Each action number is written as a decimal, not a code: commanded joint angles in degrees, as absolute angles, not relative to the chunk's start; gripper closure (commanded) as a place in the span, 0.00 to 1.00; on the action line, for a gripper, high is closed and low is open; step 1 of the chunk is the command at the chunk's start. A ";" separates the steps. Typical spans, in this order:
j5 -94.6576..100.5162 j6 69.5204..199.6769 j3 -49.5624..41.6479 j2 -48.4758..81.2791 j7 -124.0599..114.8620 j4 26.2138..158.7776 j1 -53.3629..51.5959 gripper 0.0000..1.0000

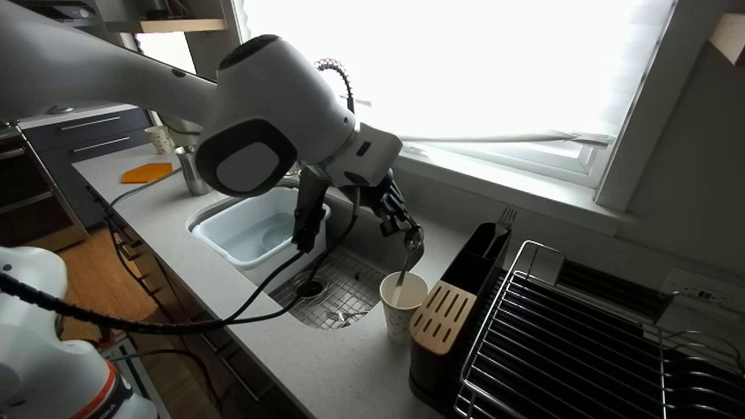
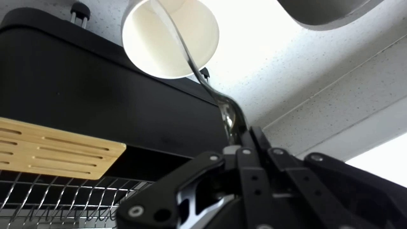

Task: Place the cup beside the sink then put the spoon and the fork in it

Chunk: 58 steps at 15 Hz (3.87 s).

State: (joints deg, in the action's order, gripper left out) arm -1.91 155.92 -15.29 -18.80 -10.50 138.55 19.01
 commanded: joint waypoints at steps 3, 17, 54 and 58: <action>-2.55 159.79 -15.94 -15.86 -9.41 140.60 19.35 0.99; -2.48 161.32 -16.26 -12.00 -9.66 140.18 20.07 0.34; -2.97 137.47 -16.68 20.19 -17.27 89.38 18.21 0.77; -2.21 136.70 -17.11 18.86 -15.96 89.82 18.07 1.00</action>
